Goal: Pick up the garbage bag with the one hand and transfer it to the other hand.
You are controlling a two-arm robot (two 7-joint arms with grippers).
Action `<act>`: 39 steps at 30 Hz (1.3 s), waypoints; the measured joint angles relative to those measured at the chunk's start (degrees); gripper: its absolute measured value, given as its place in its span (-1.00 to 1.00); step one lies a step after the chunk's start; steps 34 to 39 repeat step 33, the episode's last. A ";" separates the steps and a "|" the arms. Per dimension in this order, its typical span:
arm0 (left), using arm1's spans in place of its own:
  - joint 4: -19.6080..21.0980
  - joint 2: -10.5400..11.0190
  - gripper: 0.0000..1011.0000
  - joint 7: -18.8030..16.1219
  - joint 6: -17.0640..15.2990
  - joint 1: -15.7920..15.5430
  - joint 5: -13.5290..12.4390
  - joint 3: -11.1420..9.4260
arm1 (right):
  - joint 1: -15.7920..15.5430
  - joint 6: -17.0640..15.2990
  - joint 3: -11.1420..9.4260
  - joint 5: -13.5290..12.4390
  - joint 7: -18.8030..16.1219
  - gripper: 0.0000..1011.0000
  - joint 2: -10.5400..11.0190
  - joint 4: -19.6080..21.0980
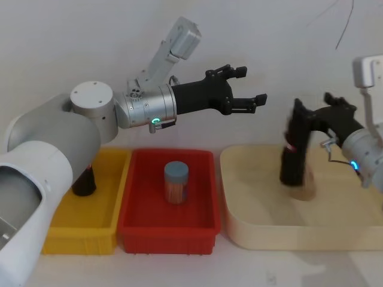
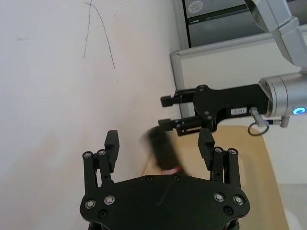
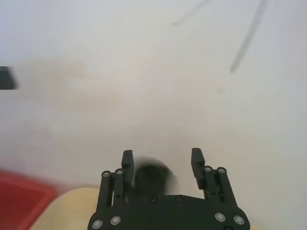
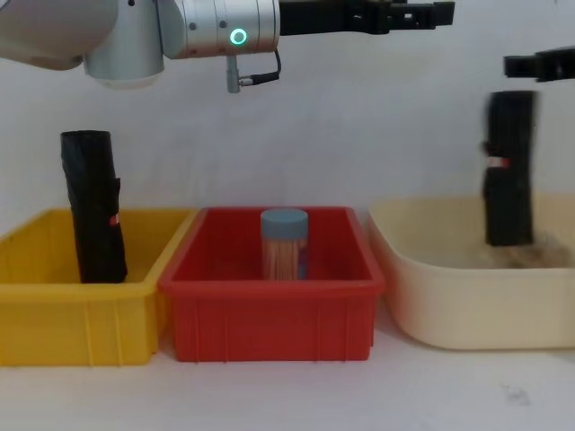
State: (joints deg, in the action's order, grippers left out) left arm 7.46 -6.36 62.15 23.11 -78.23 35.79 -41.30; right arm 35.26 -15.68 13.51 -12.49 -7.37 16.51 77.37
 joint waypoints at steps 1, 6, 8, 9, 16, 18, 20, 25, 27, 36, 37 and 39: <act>0.00 -0.01 0.98 0.00 0.00 0.00 0.00 0.00 | -0.11 -0.17 -0.30 0.01 0.38 0.45 0.08 0.10; 0.00 0.00 0.98 0.00 0.00 0.00 0.00 0.00 | -0.74 -1.00 -2.25 0.05 2.00 0.75 0.59 0.72; 0.00 0.00 0.98 0.00 0.00 0.00 0.00 0.00 | -0.95 -1.24 -2.82 0.07 2.48 0.84 0.73 0.89; 0.00 0.00 0.98 0.00 0.00 0.00 0.00 0.00 | -1.01 -1.32 -2.98 0.07 2.64 0.90 0.78 0.93; 0.00 0.00 0.98 0.00 0.00 0.00 0.00 0.00 | -1.39 -1.78 -4.13 0.12 3.62 0.98 1.07 1.29; 0.00 0.00 0.98 0.00 0.00 0.00 0.00 0.00 | -1.48 -1.88 -4.38 0.14 3.85 0.98 1.15 1.37; 0.00 0.00 0.98 0.00 0.00 0.00 0.00 0.00 | -1.55 -1.97 -4.59 0.15 4.04 0.98 1.21 1.42; 0.00 0.00 0.98 0.00 0.00 0.00 0.00 0.00 | -1.66 -2.08 -4.92 0.15 4.32 0.98 1.29 1.55; 0.00 0.00 0.98 0.00 0.00 0.00 0.00 0.00 | -1.71 -2.16 -5.06 0.15 4.43 0.98 1.32 1.59; 0.00 0.00 0.98 0.00 0.00 0.00 0.00 0.00 | -1.78 -2.26 -5.31 0.15 4.62 0.98 1.37 1.66; 0.00 0.00 0.98 0.00 0.00 0.00 0.00 0.00 | -1.78 -2.26 -5.31 0.15 4.62 0.98 1.37 1.66; 0.00 0.00 0.98 0.00 0.00 0.00 0.00 0.00 | -1.78 -2.26 -5.31 0.15 4.62 0.98 1.37 1.66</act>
